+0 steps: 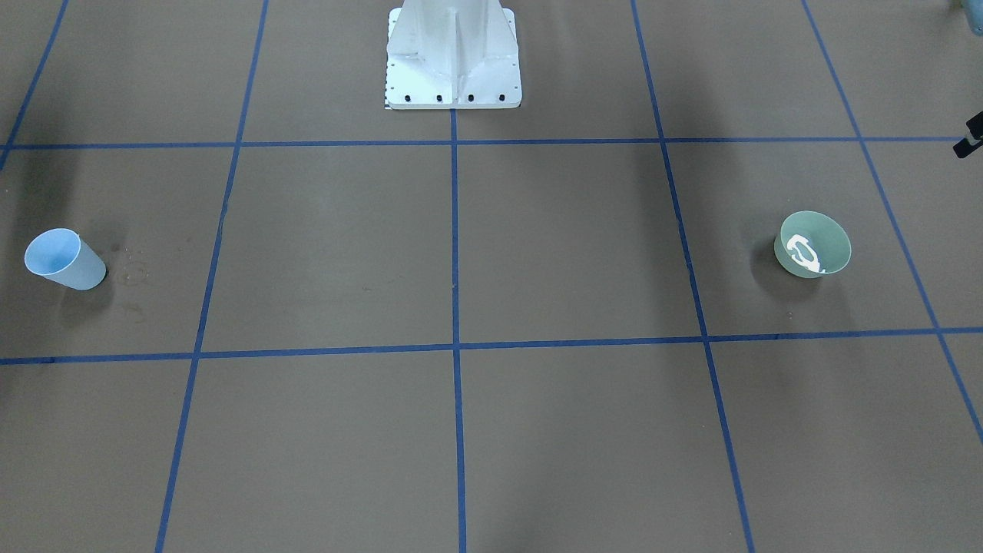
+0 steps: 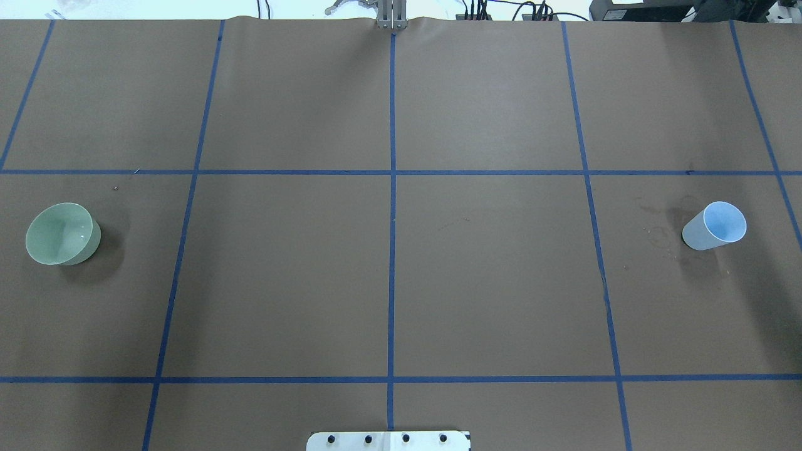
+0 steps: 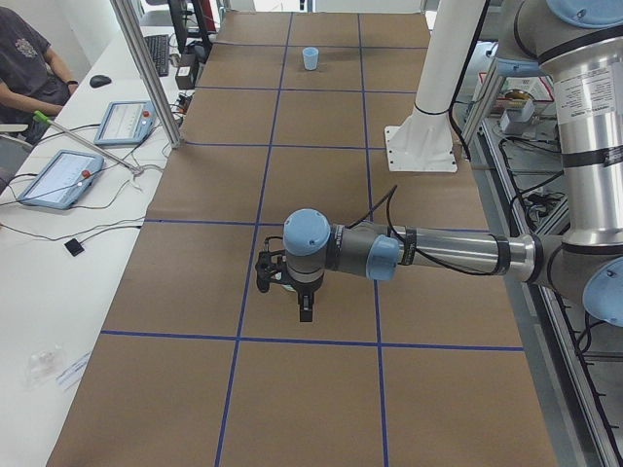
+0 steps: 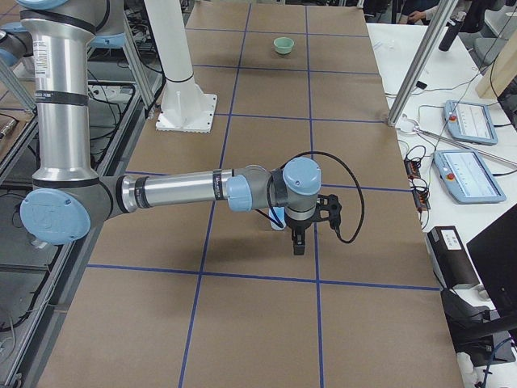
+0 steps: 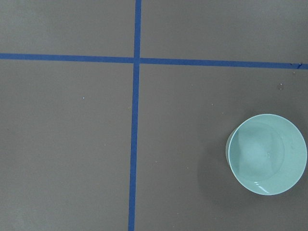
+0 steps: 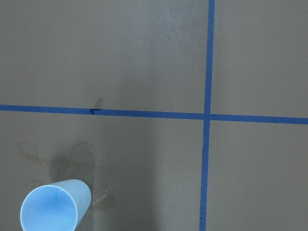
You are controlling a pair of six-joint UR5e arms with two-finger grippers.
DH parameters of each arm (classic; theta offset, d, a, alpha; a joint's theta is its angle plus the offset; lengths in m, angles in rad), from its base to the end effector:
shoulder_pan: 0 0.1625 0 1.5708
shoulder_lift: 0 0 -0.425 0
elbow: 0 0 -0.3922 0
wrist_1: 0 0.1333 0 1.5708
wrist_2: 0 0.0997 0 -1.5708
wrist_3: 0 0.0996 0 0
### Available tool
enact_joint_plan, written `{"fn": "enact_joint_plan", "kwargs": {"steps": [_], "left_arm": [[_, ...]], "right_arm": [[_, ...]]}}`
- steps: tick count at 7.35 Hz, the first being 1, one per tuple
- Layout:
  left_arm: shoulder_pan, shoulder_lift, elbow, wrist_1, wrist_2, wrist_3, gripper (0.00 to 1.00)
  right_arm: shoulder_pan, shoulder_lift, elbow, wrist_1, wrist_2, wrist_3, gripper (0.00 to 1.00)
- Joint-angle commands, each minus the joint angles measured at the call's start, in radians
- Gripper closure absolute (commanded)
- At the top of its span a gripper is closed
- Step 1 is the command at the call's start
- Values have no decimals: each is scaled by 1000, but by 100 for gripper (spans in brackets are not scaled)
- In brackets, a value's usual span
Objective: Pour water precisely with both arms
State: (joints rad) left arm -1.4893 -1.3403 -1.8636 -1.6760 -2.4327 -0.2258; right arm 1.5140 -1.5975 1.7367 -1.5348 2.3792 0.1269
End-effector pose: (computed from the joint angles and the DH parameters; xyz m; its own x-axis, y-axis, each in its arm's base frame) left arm -0.0247 -0.4068 0.5991 0.6403 -0.0454 -0.7668 0.0647 0.9979 -0.0051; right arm 0.0335 -0.4899 0.5833 0.6840 -0.0393 0.7284 -0.0309 0.9961 0.0828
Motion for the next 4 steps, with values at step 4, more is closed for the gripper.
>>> {"fn": "enact_joint_plan", "kwargs": {"steps": [4], "left_arm": [[0,3,21,1,-31,-1,0]], "right_arm": [[0,-9,7,4,-5,-1,1]]}}
